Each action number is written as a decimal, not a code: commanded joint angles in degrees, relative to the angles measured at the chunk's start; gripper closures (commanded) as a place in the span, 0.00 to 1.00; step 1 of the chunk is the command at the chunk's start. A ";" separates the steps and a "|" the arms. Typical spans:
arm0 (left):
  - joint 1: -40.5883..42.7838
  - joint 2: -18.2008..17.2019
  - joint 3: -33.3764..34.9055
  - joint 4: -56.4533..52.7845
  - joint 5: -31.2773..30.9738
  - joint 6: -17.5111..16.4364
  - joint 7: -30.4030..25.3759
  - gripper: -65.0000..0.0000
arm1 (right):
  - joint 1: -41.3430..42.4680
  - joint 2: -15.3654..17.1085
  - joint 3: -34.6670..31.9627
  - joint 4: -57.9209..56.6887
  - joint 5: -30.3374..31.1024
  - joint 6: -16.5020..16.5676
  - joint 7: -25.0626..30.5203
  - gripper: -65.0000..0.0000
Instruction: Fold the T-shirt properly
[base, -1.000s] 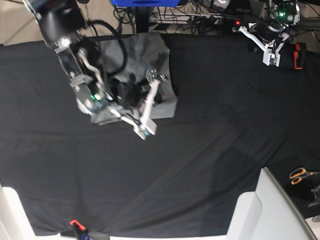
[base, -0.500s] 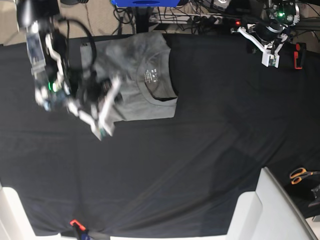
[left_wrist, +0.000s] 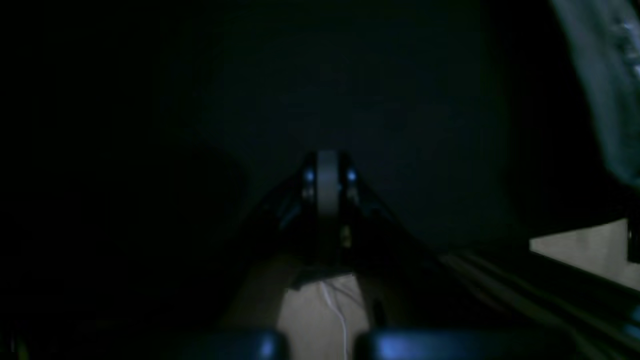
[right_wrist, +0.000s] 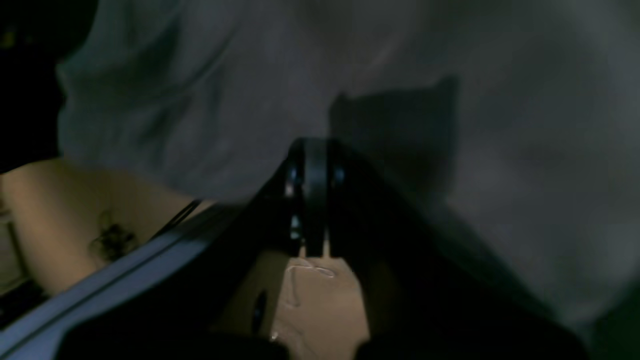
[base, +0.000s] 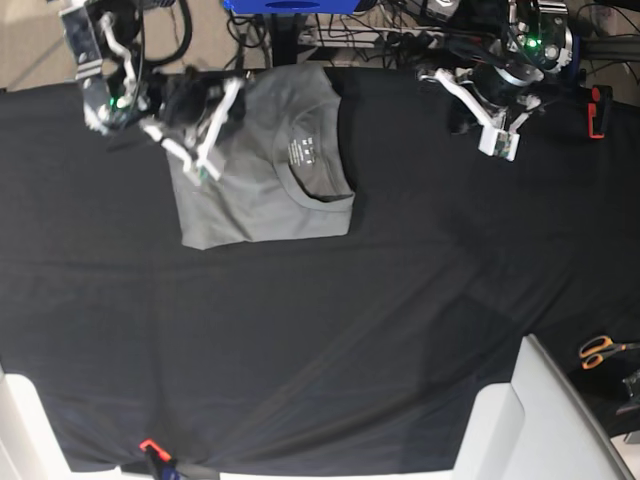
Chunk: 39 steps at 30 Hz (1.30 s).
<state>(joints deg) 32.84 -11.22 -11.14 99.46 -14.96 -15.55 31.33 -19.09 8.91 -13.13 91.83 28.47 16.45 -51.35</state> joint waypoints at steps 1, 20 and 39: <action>-0.36 -0.25 0.02 0.80 -0.47 -0.40 -1.31 1.00 | -0.64 0.37 0.16 0.87 0.76 0.21 0.50 1.00; -0.18 -0.60 -0.51 -1.48 -0.12 -0.40 -1.31 1.00 | 1.11 3.71 3.06 5.79 0.85 -9.19 1.90 1.00; -0.53 -2.71 -0.60 -4.21 -0.12 -0.40 -1.31 1.00 | -9.52 7.58 4.20 12.21 1.11 -9.72 7.18 1.00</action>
<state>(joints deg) 32.21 -13.58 -11.57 94.43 -14.76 -15.90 31.00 -28.99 15.97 -9.37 102.61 29.30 6.63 -45.17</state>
